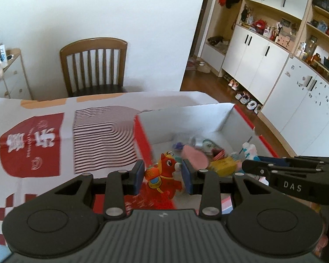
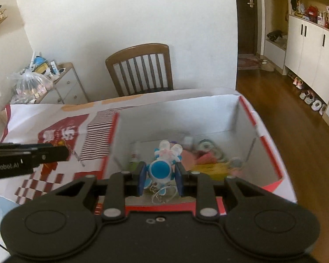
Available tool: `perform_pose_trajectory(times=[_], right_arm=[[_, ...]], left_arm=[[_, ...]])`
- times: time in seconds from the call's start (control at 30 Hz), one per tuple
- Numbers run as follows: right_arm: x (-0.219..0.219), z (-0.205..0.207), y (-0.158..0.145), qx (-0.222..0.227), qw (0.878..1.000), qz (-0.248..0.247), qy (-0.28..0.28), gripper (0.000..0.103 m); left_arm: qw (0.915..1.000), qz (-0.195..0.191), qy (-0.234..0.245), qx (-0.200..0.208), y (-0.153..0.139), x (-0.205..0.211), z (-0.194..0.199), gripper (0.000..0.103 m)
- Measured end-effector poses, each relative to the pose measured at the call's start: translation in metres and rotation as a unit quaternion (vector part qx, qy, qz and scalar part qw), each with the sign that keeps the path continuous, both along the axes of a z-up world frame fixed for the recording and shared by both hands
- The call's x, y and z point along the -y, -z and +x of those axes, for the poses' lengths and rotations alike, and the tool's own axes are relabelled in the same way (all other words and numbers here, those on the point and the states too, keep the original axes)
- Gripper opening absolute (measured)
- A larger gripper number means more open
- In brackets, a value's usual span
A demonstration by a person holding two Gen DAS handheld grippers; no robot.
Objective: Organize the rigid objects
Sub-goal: 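Lower the horse and astronaut into the cardboard box with both tools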
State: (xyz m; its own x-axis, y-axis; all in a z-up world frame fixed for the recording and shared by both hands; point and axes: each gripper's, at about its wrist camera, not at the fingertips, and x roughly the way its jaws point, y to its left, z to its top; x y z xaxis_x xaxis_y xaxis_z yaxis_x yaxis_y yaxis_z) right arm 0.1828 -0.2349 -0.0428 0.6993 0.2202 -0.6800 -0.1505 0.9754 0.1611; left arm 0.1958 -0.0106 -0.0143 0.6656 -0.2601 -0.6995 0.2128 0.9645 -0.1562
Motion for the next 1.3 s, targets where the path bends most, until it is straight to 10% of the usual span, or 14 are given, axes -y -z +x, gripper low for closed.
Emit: perform_pose_trajectory(times=[0.8, 1.3], right_arm=[[0.052, 0.066, 0.055, -0.054, 0.992, -0.072, -0.084, 0.027], [0.06, 0.078, 0.078, -0.084, 0.99, -0.074, -0.085, 0.028]], left_arm=[[0.9935, 0.092, -0.011, -0.067, 0.087, 0.102, 0.088, 0.036], [0.9884, 0.086, -0.021, -0.124, 0.115, 0.109, 0.098, 0.036]])
